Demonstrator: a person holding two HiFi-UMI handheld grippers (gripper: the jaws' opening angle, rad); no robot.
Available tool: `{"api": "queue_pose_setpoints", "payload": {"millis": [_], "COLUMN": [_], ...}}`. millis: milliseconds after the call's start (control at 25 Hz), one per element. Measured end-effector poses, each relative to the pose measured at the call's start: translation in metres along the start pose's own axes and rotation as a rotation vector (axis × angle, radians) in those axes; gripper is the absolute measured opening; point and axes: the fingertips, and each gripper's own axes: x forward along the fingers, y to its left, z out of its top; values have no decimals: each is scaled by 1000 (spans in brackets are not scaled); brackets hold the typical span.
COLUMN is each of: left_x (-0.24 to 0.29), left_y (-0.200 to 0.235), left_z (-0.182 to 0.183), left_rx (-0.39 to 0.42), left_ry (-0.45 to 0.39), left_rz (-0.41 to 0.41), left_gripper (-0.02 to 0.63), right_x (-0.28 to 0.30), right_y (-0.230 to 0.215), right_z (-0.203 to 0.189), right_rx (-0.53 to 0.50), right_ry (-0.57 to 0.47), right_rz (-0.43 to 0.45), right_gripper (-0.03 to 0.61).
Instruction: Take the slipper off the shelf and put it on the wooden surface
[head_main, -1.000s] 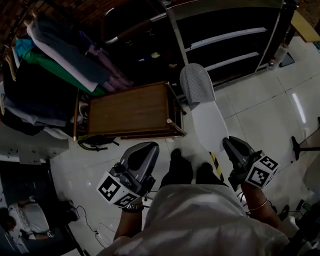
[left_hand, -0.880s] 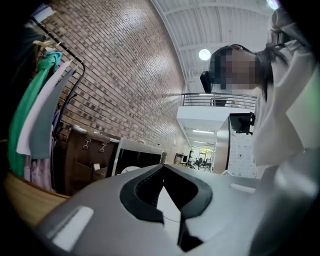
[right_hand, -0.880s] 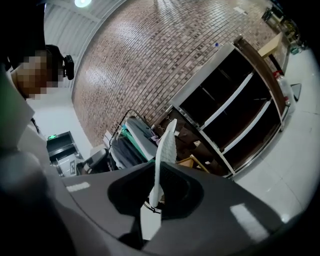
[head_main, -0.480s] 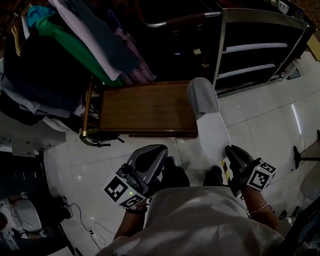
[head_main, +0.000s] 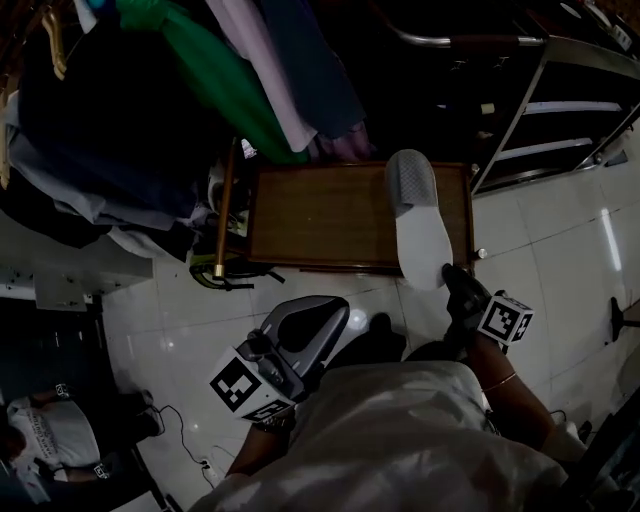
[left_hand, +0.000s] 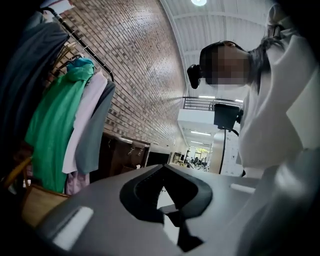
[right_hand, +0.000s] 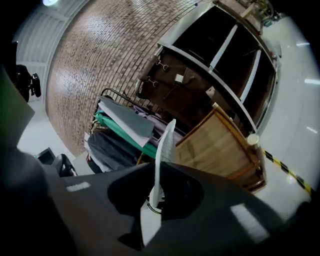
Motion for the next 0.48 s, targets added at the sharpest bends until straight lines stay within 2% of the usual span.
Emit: {"api": "queue_pose_setpoints", "payload": {"millis": [120, 280, 360, 480], "left_x": [-19, -36, -46, -60], "left_y": [16, 37, 45, 55], "left_z": [-5, 3, 4, 2], "left_rx": [-10, -10, -10, -28], "left_ry": [45, 25, 16, 19], "left_rz": [-1, 25, 37, 46], "left_gripper": [0, 0, 0, 0], "right_x": [36, 60, 61, 57], "right_y": [-36, -67, -81, -100], "right_z": [-22, -34, -46, -60], "right_rx": [-16, 5, 35, 119], "right_ry": [21, 53, 74, 51], "right_rz": [-57, -132, -188, -279], "right_gripper": [31, 32, 38, 46]}}
